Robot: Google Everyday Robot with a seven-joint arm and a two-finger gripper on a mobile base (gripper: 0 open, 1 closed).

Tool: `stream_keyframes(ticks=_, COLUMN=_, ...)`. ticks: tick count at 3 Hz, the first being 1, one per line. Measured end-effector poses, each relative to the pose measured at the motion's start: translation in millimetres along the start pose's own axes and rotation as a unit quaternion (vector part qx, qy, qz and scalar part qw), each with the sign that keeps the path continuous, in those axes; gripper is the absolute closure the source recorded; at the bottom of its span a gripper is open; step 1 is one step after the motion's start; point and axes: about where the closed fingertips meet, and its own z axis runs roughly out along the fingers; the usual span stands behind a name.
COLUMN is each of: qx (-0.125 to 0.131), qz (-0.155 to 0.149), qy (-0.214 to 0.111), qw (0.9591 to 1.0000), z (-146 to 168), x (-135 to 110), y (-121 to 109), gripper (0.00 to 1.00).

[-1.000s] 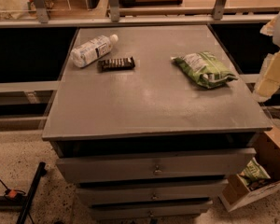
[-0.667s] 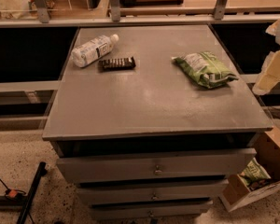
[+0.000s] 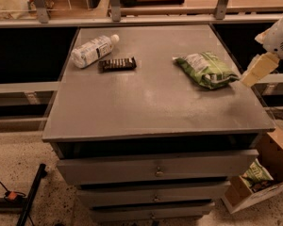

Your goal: Move green jalapeno chip bag near rxbar chocolate

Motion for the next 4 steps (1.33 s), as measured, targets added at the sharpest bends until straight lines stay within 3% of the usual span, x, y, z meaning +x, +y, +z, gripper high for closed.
stream_keyframes(ticks=1, qx=-0.016, qz=0.013, qy=-0.021, qw=0.9996, z=33, x=-5, y=-3, gripper=0.00)
stream_keyframes(ticks=2, qx=-0.036, qz=0.016, qy=-0.022, qw=0.9990, z=63, x=-6, y=4, gripper=0.17)
stream_keyframes(ticks=3, qx=-0.054, qz=0.021, qy=-0.018, qw=0.9982, z=88, x=-3, y=12, gripper=0.41)
stream_keyframes(ticks=4, qx=-0.055, qz=0.021, qy=-0.018, qw=0.9981, z=83, x=-6, y=11, gripper=0.64)
